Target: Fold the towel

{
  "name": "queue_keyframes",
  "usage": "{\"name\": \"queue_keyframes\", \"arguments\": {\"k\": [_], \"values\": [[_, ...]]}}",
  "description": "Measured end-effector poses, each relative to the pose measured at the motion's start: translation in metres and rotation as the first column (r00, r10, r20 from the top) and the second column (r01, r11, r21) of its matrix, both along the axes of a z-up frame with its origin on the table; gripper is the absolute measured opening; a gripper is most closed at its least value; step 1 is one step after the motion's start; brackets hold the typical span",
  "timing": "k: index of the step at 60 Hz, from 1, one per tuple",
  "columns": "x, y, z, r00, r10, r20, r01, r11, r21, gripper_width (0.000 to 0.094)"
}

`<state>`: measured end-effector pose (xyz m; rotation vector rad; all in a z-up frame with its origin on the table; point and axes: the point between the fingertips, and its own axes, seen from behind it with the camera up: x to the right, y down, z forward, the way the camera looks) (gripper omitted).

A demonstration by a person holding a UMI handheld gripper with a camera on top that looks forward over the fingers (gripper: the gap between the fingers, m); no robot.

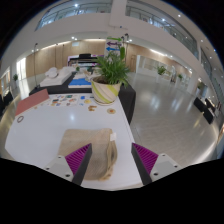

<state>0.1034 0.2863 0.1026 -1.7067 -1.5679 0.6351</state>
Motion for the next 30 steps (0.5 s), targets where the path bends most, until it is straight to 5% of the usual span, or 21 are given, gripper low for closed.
{"name": "queue_keyframes", "arguments": {"k": [15, 30], "values": [[0.156, -0.036, 0.118, 0.999, 0.015, 0.029, -0.014, 0.999, -0.039, 0.0852], [0.228, -0.050, 0.165, 1.000, 0.003, 0.005, -0.003, 0.999, -0.045, 0.0852]]}}
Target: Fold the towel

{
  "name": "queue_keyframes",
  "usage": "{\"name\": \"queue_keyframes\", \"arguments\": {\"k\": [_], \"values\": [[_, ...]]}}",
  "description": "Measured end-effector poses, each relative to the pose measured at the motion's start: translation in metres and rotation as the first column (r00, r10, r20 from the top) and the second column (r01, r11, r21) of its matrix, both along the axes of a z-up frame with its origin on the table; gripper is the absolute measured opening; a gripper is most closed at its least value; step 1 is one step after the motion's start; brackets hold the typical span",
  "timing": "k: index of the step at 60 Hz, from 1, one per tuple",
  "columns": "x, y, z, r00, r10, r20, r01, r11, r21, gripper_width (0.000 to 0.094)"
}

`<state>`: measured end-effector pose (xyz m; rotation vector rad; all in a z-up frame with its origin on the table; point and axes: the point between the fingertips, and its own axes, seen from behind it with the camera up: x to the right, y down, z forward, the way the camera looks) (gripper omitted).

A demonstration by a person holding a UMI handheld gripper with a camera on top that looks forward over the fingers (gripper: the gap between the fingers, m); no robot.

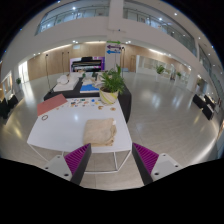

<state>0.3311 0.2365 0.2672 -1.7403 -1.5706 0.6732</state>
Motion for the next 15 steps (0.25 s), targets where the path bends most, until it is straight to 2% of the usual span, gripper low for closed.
{"name": "queue_keyframes", "arguments": {"k": [8, 15], "values": [[0.0019, 0.0012, -0.0002, 1.000, 0.014, -0.019, -0.014, 1.000, 0.017, 0.0855], [-0.0002, -0.0078, -0.0048, 0.999, 0.038, -0.011, -0.038, 0.999, -0.017, 0.0853]]}}
